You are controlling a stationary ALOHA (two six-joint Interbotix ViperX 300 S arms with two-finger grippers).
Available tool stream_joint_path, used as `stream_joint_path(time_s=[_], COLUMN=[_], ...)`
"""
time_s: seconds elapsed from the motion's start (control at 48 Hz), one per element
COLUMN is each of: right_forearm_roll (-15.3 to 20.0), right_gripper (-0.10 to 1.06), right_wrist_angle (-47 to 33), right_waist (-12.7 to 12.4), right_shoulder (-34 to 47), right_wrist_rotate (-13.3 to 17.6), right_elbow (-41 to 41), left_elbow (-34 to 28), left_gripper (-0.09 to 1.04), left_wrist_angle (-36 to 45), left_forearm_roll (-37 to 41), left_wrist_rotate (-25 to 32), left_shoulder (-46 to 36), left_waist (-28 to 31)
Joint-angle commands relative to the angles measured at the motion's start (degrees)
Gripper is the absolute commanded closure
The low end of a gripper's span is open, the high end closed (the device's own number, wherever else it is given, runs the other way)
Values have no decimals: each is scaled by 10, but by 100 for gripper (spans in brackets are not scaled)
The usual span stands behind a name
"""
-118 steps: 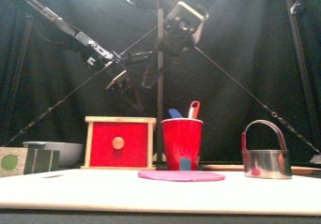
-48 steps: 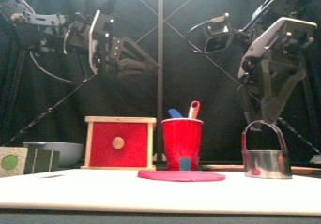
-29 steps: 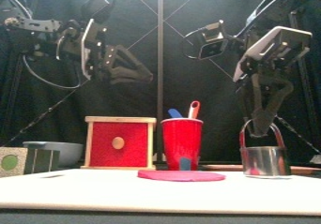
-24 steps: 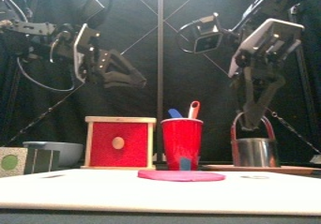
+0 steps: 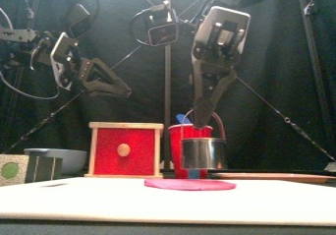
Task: Get the cutter from the drawer then cut the dough then place the extra dough in the bowl
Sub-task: Cut the dough
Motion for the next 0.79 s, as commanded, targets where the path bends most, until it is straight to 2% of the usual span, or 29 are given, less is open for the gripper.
stream_joint_path(time_s=[0.021, 0.792], right_forearm_roll=[2, 4], right_gripper=[51, 49], right_wrist_angle=[4, -5], right_waist=[0, -1], right_shoulder=[-5, 19], right_wrist_rotate=[0, 6], right_elbow=[-25, -6], left_elbow=[-1, 3], left_gripper=[52, 52], left_wrist_angle=[-5, -5], left_forearm_roll=[1, -12], left_wrist_rotate=[0, 0], left_shoulder=[-7, -7], left_waist=[2, 2])
